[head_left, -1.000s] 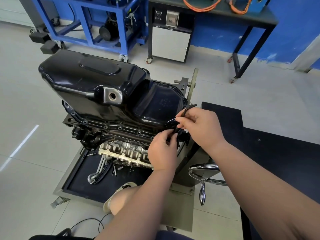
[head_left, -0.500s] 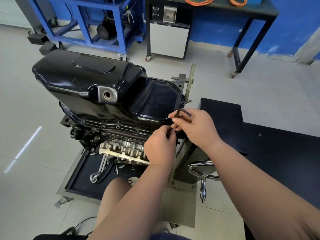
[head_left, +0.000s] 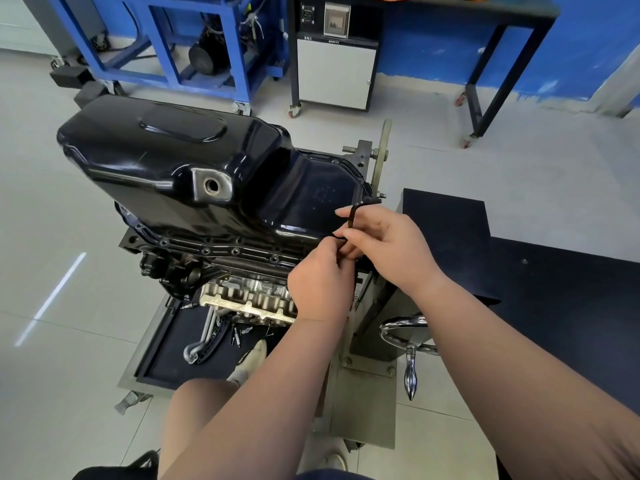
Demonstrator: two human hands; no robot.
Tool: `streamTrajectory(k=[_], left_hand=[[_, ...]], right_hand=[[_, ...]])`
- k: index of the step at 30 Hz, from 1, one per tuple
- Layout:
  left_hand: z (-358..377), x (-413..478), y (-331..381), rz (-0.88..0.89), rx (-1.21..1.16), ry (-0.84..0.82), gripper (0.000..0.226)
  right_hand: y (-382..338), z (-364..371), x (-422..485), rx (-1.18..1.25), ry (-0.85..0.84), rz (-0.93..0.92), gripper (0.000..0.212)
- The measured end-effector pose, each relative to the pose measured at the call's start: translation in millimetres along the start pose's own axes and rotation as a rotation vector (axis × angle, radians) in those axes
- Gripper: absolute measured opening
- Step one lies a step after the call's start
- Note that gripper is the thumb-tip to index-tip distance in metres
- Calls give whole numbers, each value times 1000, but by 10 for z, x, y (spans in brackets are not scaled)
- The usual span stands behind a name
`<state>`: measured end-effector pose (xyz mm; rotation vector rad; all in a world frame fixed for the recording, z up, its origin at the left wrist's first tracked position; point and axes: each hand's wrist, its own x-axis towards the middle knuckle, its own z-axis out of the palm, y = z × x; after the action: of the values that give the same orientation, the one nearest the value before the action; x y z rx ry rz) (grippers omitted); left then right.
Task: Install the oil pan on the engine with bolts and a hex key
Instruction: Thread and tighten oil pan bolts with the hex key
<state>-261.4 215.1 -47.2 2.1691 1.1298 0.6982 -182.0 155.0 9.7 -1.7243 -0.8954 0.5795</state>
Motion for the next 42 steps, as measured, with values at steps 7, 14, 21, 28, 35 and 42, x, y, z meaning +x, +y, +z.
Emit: streamTrajectory(k=[7, 14, 21, 28, 35, 42], left_hand=[[-21, -4, -8, 35, -49, -16, 10], [-47, 31, -13, 101, 8, 5, 3], [-31, 33, -17, 55, -32, -38, 10], [-61, 45, 1, 127, 9, -17, 9], [-74, 68, 24, 126, 11, -63, 12], [-95, 58, 29, 149, 10, -46, 9]], right_hand=[[33, 14, 16, -7, 98, 37, 5], [28, 22, 0, -29, 40, -14, 27], [88, 46, 19, -54, 168, 29, 15], [82, -6, -5, -32, 64, -22, 27], [121, -5, 26, -61, 164, 48, 17], [65, -68, -1, -26, 21, -7, 23]])
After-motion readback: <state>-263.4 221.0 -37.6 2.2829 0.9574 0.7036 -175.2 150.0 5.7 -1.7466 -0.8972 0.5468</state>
